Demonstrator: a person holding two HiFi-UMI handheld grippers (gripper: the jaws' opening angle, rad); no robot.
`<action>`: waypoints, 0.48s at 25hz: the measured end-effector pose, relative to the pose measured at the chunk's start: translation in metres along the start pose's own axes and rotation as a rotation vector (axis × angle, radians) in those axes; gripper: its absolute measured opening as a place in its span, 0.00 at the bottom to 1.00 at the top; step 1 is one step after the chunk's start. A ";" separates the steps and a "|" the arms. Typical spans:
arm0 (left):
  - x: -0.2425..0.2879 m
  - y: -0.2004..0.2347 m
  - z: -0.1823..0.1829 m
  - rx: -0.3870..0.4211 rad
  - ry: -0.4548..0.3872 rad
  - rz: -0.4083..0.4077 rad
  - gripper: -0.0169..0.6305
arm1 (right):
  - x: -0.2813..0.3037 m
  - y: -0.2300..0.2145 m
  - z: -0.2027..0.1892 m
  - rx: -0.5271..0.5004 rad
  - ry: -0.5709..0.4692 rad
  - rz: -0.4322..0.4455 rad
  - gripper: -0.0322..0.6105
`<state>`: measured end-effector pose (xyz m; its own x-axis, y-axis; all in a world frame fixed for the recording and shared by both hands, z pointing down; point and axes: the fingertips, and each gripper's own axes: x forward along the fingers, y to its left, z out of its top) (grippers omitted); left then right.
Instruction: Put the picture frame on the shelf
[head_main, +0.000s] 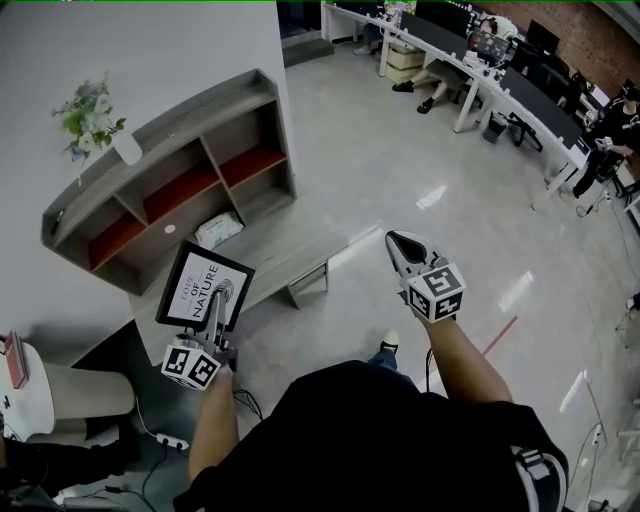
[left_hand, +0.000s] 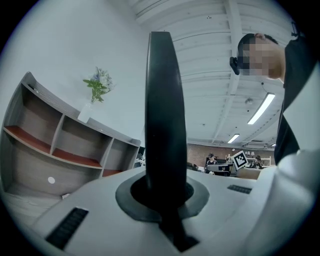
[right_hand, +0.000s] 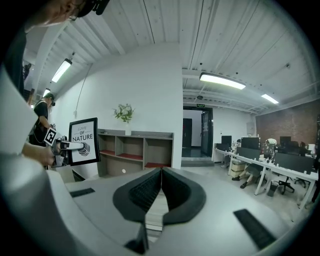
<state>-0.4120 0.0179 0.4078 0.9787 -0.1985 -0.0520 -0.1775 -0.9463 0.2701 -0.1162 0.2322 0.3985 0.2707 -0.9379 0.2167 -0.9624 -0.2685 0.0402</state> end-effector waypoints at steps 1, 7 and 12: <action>0.004 -0.002 0.000 0.000 -0.002 0.006 0.07 | 0.002 -0.005 0.000 0.000 0.000 0.007 0.07; 0.026 -0.010 -0.001 0.005 -0.004 0.041 0.07 | 0.021 -0.031 0.002 -0.004 0.000 0.055 0.07; 0.046 -0.010 -0.006 0.007 0.005 0.071 0.07 | 0.041 -0.054 0.001 -0.003 0.003 0.085 0.07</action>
<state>-0.3642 0.0196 0.4090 0.9643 -0.2634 -0.0278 -0.2469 -0.9319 0.2659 -0.0531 0.2082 0.4041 0.1877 -0.9566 0.2227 -0.9820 -0.1871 0.0244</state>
